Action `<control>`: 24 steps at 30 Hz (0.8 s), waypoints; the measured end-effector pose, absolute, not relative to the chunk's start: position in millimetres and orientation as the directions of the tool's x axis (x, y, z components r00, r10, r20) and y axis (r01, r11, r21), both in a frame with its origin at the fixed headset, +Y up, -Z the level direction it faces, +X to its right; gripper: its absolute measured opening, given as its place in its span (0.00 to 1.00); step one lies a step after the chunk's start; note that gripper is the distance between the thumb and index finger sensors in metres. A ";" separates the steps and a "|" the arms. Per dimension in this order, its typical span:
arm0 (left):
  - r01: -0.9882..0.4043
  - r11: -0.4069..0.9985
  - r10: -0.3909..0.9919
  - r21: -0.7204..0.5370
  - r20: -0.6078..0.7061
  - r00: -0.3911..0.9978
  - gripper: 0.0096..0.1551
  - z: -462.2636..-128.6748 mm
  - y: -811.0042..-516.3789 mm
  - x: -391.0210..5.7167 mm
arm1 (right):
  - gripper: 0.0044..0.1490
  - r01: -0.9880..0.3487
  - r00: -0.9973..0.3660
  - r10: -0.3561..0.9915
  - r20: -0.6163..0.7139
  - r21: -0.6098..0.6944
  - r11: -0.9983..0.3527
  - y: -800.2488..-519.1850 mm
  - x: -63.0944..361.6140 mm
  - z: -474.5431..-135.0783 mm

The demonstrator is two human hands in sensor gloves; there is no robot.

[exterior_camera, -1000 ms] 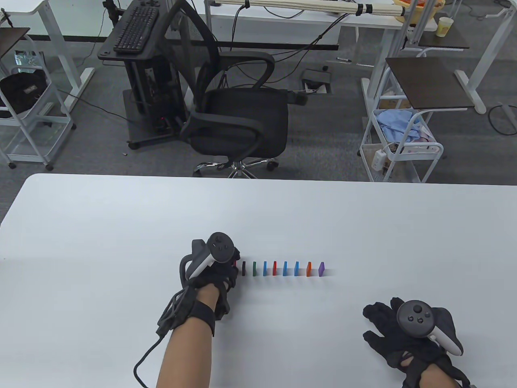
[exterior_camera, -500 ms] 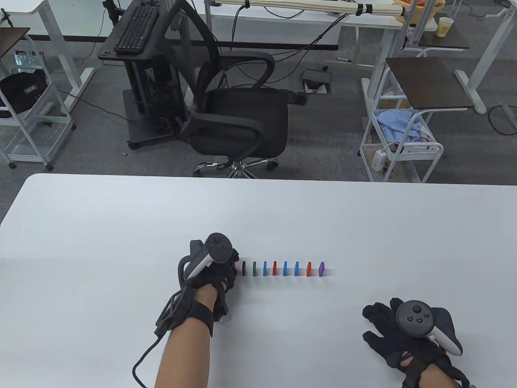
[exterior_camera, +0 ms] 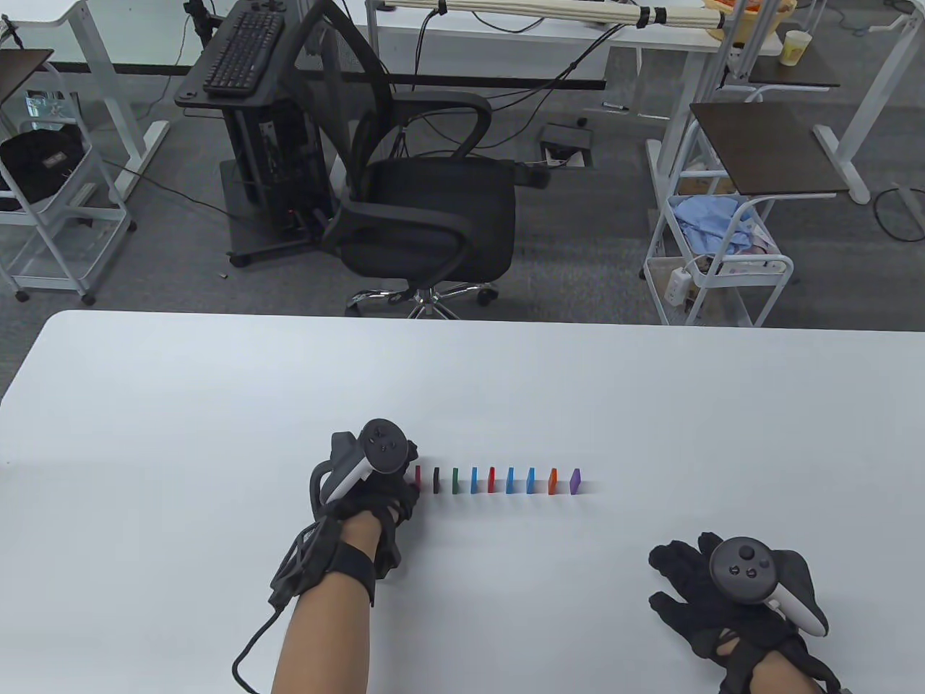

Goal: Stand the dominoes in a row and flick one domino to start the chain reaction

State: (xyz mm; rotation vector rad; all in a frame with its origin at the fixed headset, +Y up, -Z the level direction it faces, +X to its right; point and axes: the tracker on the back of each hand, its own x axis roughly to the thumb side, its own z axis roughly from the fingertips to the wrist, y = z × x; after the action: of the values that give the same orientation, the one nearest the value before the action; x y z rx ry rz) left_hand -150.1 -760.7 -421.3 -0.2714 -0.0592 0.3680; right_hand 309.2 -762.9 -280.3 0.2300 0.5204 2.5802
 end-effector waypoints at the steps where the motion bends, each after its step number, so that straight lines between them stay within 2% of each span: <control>1: -0.347 0.898 0.362 -0.272 0.007 0.932 0.40 -420.4 -759.5 -150.7 | 0.41 -0.437 -0.863 0.501 0.064 0.403 -0.804 -763.0 309.3 -280.3; 13: -0.312 0.905 0.325 -0.289 -0.004 0.946 0.42 -391.8 -732.0 -156.1 | 0.41 -0.442 -0.858 0.509 0.072 0.401 -0.802 -763.3 308.1 -279.8; 19: -0.300 0.909 0.320 -0.288 0.025 0.947 0.42 -361.1 -723.2 -156.1 | 0.41 -0.441 -0.855 0.512 0.080 0.403 -0.802 -763.9 306.7 -279.5; 24: -0.265 0.922 0.295 -0.281 0.071 0.953 0.42 -334.8 -727.0 -153.0 | 0.41 -0.441 -0.854 0.513 0.087 0.402 -0.802 -764.3 305.5 -278.8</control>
State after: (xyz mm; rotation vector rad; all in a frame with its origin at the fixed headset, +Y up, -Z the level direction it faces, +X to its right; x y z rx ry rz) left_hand -153.0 -727.0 -334.8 -0.2731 -0.1131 0.2882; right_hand 305.5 -764.3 -278.8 0.2618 0.5088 2.5675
